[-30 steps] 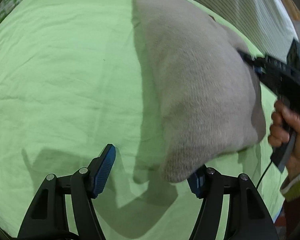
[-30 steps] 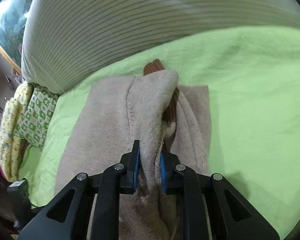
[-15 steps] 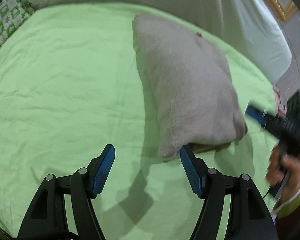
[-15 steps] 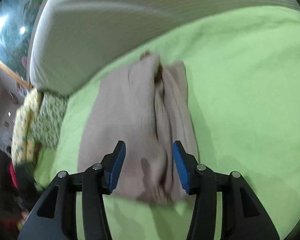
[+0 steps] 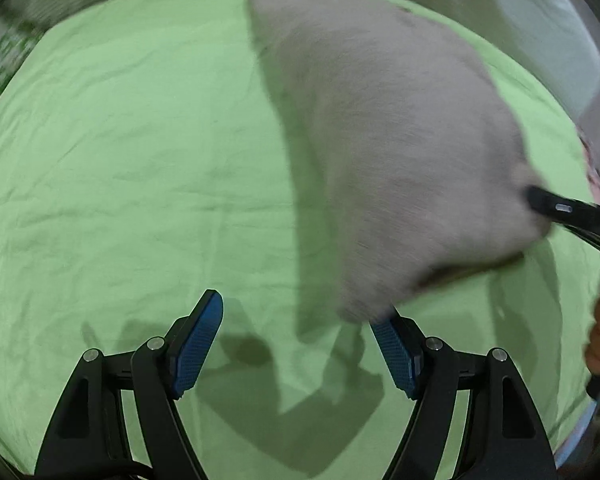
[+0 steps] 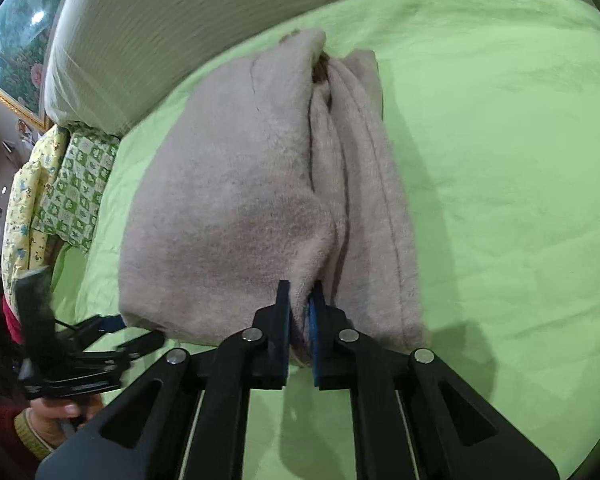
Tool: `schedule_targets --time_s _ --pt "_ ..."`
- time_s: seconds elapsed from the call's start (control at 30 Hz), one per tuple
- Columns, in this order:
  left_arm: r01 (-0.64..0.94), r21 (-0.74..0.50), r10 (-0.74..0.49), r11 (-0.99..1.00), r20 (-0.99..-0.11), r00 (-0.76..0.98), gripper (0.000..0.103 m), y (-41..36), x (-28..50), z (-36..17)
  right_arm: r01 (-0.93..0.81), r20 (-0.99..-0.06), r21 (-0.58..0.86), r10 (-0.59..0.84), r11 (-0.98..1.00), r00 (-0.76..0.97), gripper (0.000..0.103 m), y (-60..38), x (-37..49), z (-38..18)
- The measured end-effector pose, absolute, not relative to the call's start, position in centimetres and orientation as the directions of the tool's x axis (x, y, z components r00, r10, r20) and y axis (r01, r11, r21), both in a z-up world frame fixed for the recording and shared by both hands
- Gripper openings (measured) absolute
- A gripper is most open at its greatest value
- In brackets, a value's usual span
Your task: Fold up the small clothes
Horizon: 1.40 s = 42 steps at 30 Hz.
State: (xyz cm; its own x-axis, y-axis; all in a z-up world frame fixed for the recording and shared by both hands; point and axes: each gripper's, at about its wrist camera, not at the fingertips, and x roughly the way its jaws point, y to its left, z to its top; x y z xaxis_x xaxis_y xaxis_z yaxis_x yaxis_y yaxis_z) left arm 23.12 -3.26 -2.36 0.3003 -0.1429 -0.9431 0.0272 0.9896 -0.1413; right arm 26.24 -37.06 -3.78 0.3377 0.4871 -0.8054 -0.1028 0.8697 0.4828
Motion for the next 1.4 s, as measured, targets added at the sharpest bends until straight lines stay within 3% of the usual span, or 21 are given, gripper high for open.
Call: schedule_targets --time_s 0.13,0.2,0.37,0.5,0.67,0.9,1.17,1.23,1.4 --pt "-0.067 -0.205 -0.176 0.976 -0.936 0.305 0.075 -2.4 23.4 -2.2 -0.167 -0.724 0.47 0.487 0.867 0.489 0.007 -39.2 25.4 2.2" --pt "-0.073 -0.209 -0.177 0.975 -0.934 0.31 0.075 -2.5 23.1 -2.1 -0.202 -0.725 0.42 0.461 0.885 0.511 0.007 -40.0 25.2 3.4" --pt "-0.098 -0.187 -0.151 0.977 -0.943 0.295 0.075 -3.3 23.2 -3.1 -0.131 -0.831 0.382 0.402 0.915 0.384 0.006 -40.1 25.3 -3.3" --pt "-0.08 -0.185 -0.157 0.979 -0.948 0.277 0.075 -3.1 23.1 -2.9 -0.1 -0.845 0.389 0.398 0.916 0.358 0.008 -39.5 24.6 -5.7" --pt "-0.047 -0.264 -0.242 0.963 -0.931 0.273 0.073 -1.8 21.7 -0.6 -0.076 -0.851 0.352 0.353 0.933 0.39 0.033 -39.7 24.1 -2.8" --pt "-0.043 -0.382 -0.338 0.923 -0.862 0.377 0.075 -0.8 24.0 4.8 -0.094 -0.766 0.437 0.425 0.894 0.481 0.034 -39.9 25.9 0.4" --pt "0.049 -0.552 -0.516 0.833 -0.74 0.433 0.075 -6.2 29.4 6.5 -0.161 -0.742 0.452 0.47 0.877 0.478 0.034 -35.7 30.7 0.2" --pt "0.071 -0.59 -0.557 0.804 -0.707 0.436 0.075 -7.3 30.2 5.7 -0.168 -0.74 0.466 0.487 0.869 0.465 0.034 -35.1 31.5 -0.1" --pt "0.081 -0.561 -0.547 0.824 -0.749 0.374 0.074 -9.5 32.4 1.5 -0.18 -0.79 0.417 0.453 0.891 0.413 0.03 -33.9 33.2 -2.3"
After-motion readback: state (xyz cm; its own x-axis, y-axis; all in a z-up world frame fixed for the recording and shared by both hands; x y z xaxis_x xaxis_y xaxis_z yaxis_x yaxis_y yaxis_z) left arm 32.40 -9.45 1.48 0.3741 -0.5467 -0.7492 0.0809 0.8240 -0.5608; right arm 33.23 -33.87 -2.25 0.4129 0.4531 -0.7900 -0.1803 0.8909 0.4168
